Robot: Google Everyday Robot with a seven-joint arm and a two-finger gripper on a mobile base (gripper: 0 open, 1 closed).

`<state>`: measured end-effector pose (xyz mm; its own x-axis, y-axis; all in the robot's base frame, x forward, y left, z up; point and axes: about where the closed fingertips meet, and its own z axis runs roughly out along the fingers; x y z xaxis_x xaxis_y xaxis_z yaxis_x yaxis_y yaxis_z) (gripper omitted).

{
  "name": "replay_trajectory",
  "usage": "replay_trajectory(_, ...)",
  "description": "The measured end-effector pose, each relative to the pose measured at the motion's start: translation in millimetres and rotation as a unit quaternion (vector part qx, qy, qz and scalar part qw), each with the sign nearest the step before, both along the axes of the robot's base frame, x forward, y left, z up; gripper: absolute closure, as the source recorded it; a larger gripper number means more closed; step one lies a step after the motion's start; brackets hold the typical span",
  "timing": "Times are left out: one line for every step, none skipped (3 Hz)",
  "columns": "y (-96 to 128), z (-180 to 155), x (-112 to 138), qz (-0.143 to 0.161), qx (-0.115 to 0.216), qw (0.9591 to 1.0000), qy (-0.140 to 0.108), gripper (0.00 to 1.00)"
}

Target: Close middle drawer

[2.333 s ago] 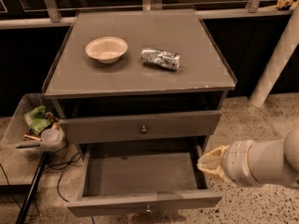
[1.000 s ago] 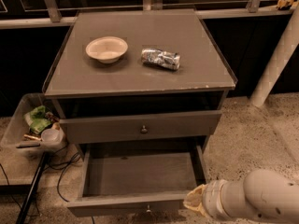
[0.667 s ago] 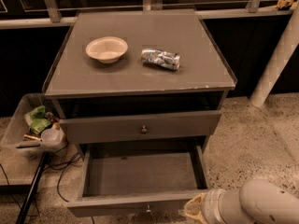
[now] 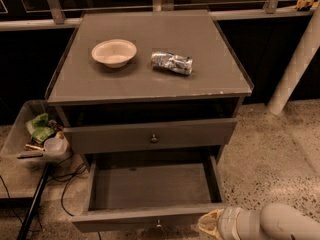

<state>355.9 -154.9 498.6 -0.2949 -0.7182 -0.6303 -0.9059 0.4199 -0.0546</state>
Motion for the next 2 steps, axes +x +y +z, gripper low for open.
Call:
replay_trajectory(-10.7, -16.9, 13.6, -0.005, 0.022, 0.9997, -0.004, 1.00)
replay_trajectory(-10.7, -17.0, 13.6, -0.005, 0.022, 0.9997, -0.004, 1.00)
